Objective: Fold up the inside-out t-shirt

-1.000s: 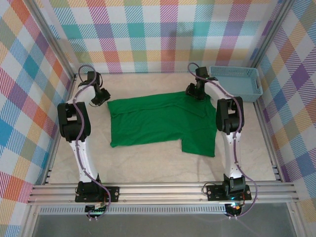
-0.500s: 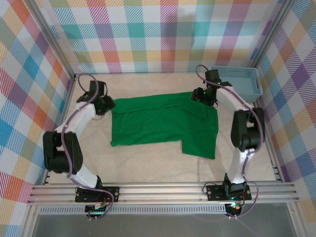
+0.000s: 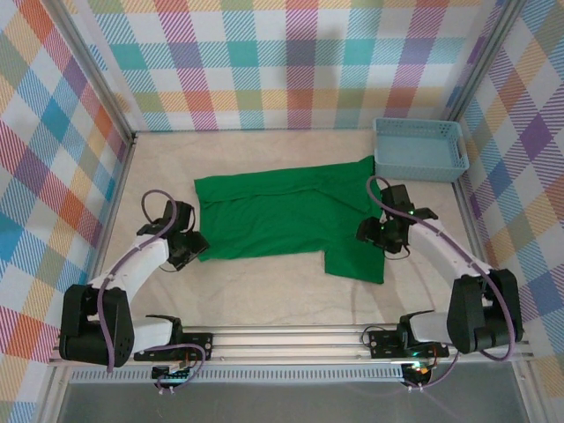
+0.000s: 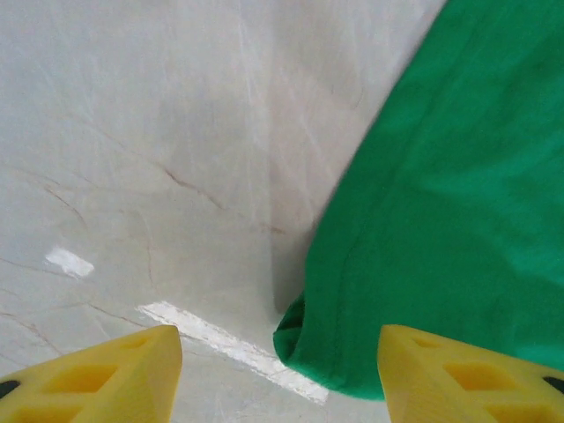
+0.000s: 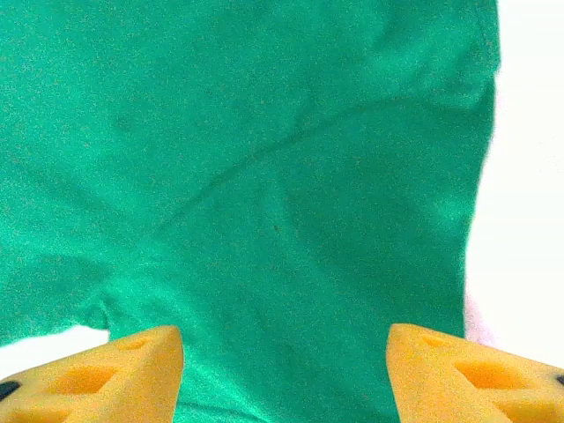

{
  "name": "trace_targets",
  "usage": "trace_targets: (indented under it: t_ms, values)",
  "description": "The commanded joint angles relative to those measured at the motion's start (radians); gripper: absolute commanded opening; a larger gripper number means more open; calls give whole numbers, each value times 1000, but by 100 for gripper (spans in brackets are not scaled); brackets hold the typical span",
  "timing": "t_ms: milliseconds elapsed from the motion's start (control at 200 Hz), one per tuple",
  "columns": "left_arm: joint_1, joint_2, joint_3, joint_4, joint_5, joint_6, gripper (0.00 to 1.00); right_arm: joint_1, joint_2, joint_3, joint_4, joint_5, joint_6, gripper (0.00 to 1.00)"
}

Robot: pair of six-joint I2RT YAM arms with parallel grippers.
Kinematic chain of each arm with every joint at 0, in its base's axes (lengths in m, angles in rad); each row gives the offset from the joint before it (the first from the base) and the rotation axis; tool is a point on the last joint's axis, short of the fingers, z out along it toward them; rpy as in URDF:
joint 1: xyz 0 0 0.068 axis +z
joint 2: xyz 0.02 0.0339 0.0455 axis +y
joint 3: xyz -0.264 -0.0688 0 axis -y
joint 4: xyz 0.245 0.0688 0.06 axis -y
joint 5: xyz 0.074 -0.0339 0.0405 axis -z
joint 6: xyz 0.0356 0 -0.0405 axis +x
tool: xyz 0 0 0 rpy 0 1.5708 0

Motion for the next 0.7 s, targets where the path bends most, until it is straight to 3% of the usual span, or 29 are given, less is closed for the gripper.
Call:
trace_targets:
  t_ms: [0, 180, 305, 415, 700]
  values:
    - [5, 8, -24, 72, 80, -41, 59, 1, -45, -43, -27, 24, 48, 63]
    - [6, 69, -50, 152, 121, -60, 52, 0, -70, -124, -22, 39, 100, 64]
    - [6, 111, -49, 178, 119, -56, 41, 1, -69, -164, -1, 18, 138, 64]
    - [6, 124, -38, 176, 97, -49, 32, 2, -49, -173, -1, 15, 156, 64]
    - [6, 92, -25, 145, 20, -25, 20, 54, -99, -239, -76, 105, 297, 58]
